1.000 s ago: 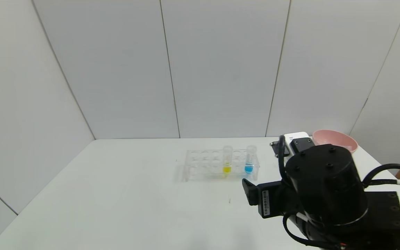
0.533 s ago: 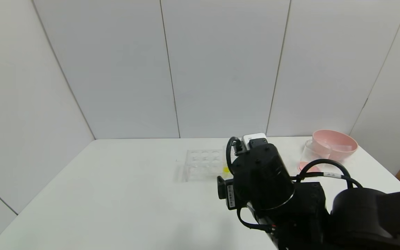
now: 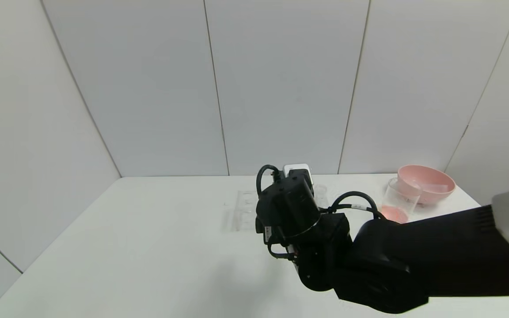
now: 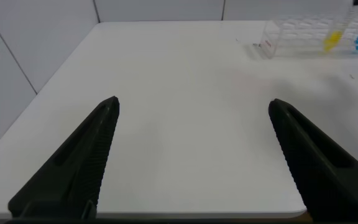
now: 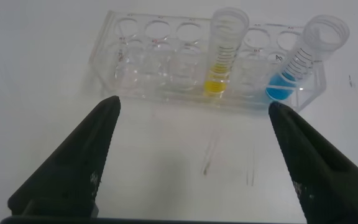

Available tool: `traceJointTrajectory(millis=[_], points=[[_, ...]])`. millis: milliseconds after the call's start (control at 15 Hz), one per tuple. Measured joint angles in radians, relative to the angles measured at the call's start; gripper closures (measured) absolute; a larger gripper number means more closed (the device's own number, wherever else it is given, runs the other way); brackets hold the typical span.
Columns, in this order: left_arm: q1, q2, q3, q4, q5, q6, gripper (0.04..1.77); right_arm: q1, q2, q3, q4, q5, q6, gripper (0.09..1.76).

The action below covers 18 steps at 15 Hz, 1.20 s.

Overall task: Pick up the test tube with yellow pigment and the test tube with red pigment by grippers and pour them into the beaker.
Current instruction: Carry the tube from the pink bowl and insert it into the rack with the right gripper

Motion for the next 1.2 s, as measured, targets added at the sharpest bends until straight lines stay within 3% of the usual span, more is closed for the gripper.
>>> traceJointTrajectory(millis=[800,1200], points=[[0.000,0.000,0.000,0.000,0.000,0.000,0.09,-0.151,0.241,-0.288,0.001,0.077,-0.090,0.14],[0.000,0.000,0.000,0.000,0.000,0.000,0.09,-0.170,0.276,-0.321,-0.002,0.101,-0.107,0.14]])
